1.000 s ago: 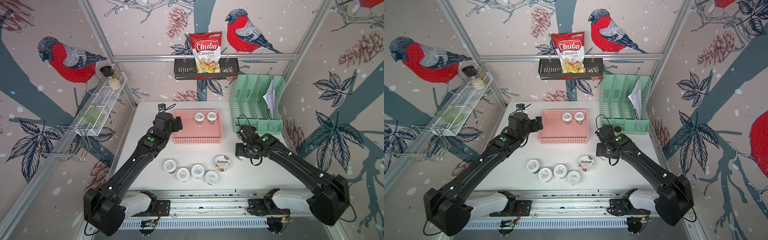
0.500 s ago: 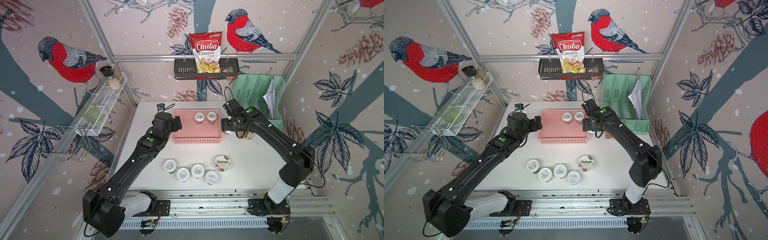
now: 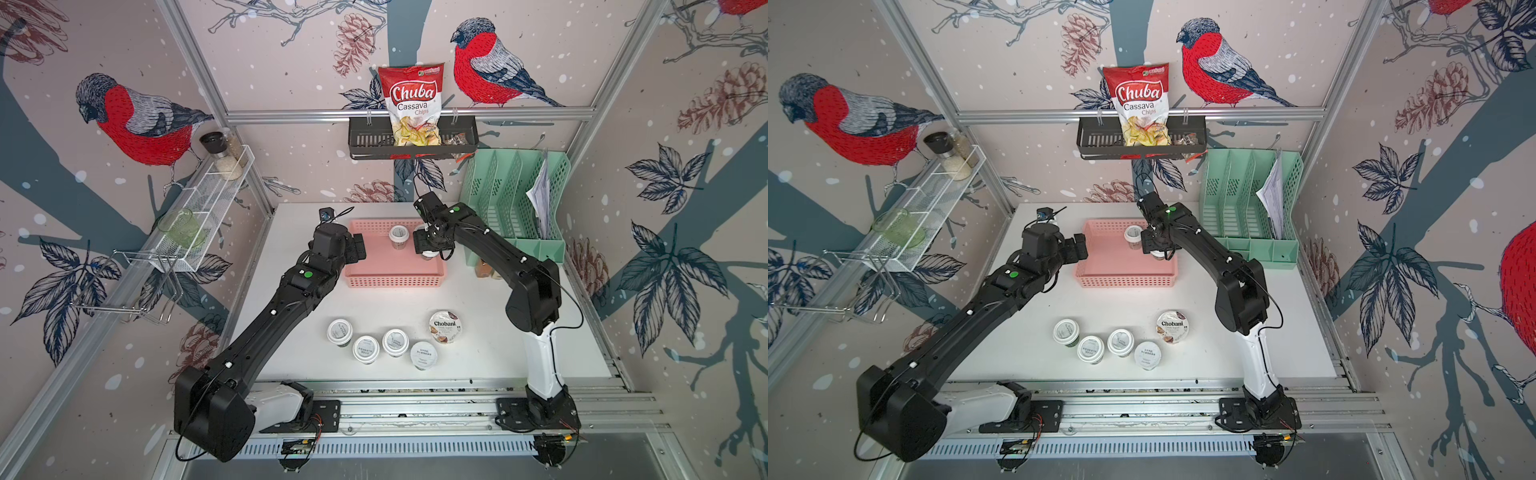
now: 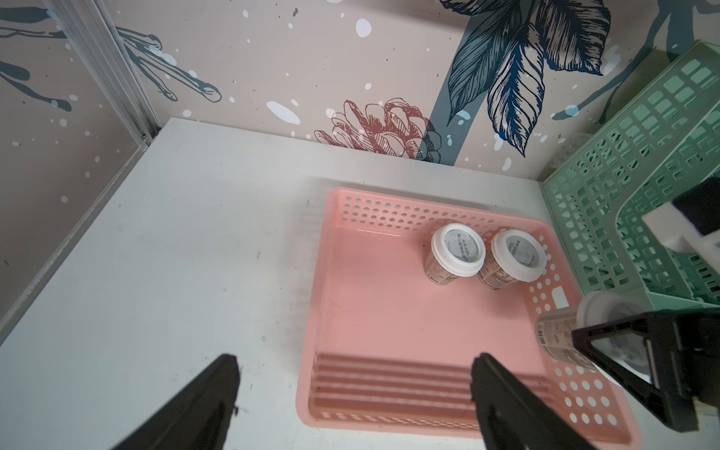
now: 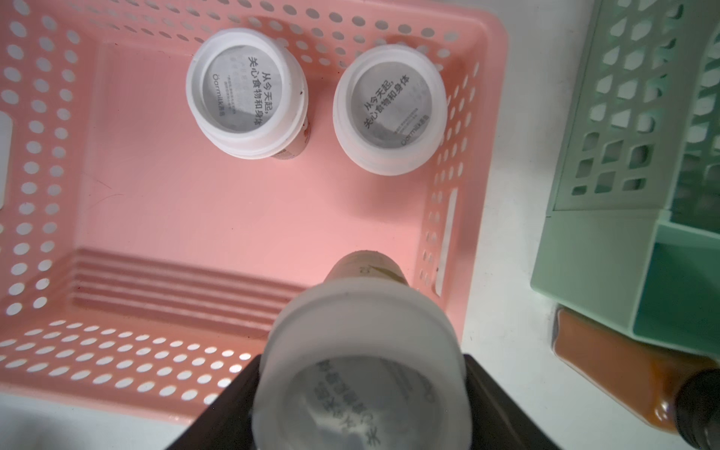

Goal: Put the yogurt in the basket
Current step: Place the yogurt in the basket.

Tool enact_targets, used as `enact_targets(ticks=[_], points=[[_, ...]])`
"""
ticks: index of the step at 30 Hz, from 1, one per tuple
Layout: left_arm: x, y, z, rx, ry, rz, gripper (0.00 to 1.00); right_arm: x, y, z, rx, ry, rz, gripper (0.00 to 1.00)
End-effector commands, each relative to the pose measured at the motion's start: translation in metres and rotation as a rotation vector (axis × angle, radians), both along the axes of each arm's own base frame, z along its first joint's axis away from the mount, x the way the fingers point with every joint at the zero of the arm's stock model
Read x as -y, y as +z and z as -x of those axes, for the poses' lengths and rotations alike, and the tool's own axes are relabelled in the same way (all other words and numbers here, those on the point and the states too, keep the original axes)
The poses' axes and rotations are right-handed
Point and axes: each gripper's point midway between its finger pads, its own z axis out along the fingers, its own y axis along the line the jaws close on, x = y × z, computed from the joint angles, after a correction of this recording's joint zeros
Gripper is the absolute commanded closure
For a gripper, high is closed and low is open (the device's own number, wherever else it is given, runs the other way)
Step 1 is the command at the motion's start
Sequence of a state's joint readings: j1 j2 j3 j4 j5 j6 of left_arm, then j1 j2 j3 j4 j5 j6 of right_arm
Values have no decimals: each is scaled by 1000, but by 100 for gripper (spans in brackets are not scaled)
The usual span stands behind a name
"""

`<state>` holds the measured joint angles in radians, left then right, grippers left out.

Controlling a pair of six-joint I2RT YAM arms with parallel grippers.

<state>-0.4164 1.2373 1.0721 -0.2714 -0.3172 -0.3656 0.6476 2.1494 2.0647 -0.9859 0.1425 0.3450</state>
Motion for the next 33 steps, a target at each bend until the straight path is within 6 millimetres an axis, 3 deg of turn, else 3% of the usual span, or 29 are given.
enact_targets(ticks=[1, 8, 19, 33], points=[[1, 3, -1, 4, -3, 2, 4, -8, -3, -10, 15, 15, -27, 25], [0, 2, -2, 4, 1, -2, 4, -8, -33, -22, -23, 12, -18, 25], [0, -6, -5, -18, 2, -14, 4, -4, -59, -32, -59, 10, -10, 25], [-3, -9, -8, -27, 10, -12, 4, -1, -66, -41, -62, 12, 13, 22]])
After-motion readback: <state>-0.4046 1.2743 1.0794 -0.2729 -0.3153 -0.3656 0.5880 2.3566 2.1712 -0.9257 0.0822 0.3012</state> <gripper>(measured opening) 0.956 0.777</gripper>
